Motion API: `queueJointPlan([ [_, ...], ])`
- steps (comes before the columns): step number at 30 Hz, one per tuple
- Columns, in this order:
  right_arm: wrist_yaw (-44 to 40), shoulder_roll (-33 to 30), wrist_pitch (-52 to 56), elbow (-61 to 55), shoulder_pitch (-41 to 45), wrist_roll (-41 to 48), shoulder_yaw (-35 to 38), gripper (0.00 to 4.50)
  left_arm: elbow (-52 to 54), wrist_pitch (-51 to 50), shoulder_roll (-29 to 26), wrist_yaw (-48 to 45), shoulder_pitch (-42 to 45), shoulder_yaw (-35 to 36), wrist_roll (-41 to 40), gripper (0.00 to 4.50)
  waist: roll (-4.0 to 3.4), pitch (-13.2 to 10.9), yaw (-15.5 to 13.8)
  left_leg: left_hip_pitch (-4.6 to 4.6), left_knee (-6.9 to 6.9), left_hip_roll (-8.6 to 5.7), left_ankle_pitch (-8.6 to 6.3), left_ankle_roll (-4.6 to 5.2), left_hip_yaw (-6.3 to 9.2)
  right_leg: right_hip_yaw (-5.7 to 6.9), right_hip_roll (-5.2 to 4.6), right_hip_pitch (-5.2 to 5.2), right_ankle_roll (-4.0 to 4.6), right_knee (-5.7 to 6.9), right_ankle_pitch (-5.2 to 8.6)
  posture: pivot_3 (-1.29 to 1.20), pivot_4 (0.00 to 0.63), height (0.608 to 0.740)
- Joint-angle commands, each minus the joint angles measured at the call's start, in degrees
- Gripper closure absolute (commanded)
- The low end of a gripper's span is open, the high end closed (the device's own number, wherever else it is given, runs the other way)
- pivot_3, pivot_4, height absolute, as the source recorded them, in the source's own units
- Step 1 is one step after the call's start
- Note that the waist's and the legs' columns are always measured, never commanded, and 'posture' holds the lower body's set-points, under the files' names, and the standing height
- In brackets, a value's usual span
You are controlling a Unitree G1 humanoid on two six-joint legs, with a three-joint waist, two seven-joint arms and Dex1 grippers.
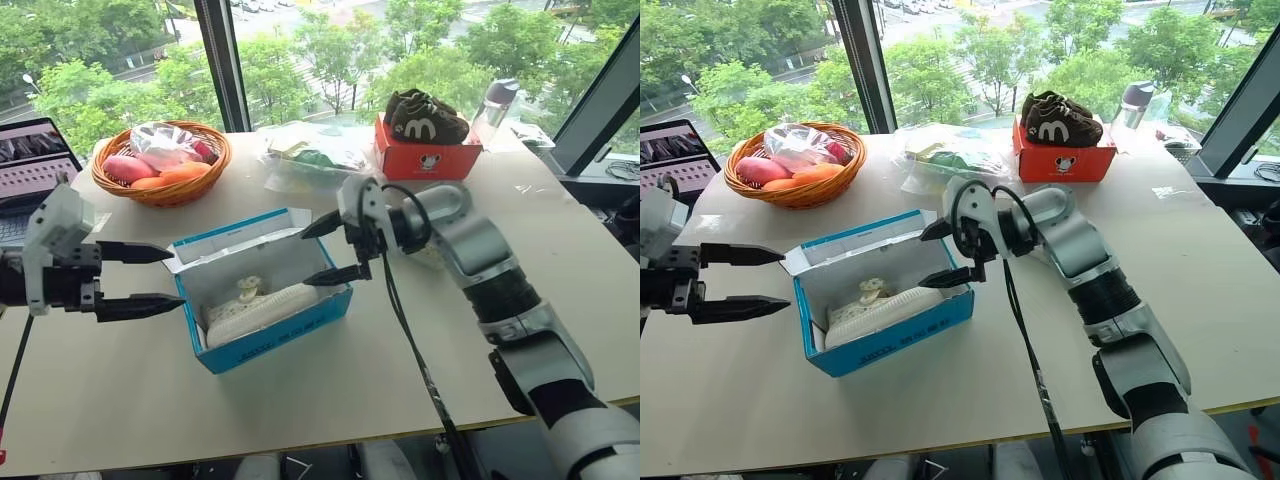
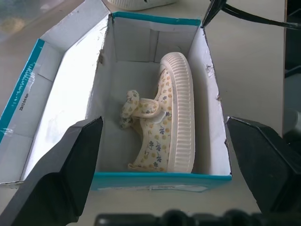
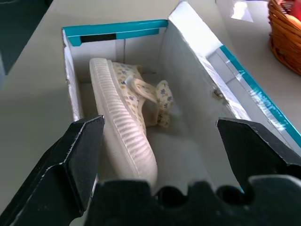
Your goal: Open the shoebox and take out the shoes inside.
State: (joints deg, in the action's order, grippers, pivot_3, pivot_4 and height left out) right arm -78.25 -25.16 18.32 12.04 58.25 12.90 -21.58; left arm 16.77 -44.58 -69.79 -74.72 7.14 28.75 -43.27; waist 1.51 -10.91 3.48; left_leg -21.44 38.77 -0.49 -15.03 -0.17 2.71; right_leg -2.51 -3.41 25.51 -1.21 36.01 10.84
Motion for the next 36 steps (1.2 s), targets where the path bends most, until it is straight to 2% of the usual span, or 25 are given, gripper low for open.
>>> queueJointPlan([
  [1,-2.87,1.42,-3.23,0.81,2.2,-0.8,-0.87,0.01,3.18,-1.37,0.56,1.42,-1.23,4.51,-1.51,0.0,0.0,0.0,0.01,0.0,0.0,0.01,0.0,0.0,0.0,0.0,0.01,0.0,0.0,0.01,0.0,0.0,0.15,0.74],
  [7,-6.08,3.84,-8.45,6.5,3.49,-3.71,-3.1,0.01,6.89,-3.33,2.61,3.24,-6.17,9.57,-1.95,0.0,0.0,0.0,0.37,0.07,0.0,0.02,0.0,-0.01,-0.02,-0.01,0.03,0.0,0.05,0.06,-0.03,0.0,0.15,0.74],
  [12,-6.74,6.78,-10.33,16.4,9.81,-4.08,-0.71,0.01,10.27,-5.42,4.41,4.68,-9.89,13.75,-3.07,0.0,0.0,0.0,0.58,0.04,0.0,0.05,0.0,-0.01,0.02,-0.06,0.02,0.11,0.12,0.07,-0.07,0.0,0.15,0.74],
  [20,-7.32,9.95,-20.44,27.54,12.54,-8.57,-1.93,0.01,12.24,-6.08,5.63,6.29,-12.17,16.21,-3.74,0.0,0.0,0.0,0.52,0.03,-0.03,0.09,-0.02,-0.05,0.05,-0.03,0.03,0.15,0.15,0.05,-0.08,0.0,0.15,0.74],
  [34,-7.99,15.56,-33.63,43.65,14.99,-15.99,-2.48,0.01,11.62,-7.3,3.31,5.49,-13.14,20.52,-3.91,0.0,0.0,0.0,0.73,0.02,-0.06,0.11,-0.03,-0.08,0.09,-0.04,0.07,0.22,0.18,0.07,-0.1,0.0,0.15,0.74],
  [36,-7.66,16.14,-34.02,45.11,15.32,-16.36,-2.13,0.52,11.69,-7.38,3.28,5.56,-13.16,20.62,-3.98,0.0,0.0,0.0,0.76,0.05,-0.06,0.12,-0.02,-0.09,0.09,-0.04,0.07,0.21,0.19,0.08,-0.1,0.0,0.15,0.74],
])
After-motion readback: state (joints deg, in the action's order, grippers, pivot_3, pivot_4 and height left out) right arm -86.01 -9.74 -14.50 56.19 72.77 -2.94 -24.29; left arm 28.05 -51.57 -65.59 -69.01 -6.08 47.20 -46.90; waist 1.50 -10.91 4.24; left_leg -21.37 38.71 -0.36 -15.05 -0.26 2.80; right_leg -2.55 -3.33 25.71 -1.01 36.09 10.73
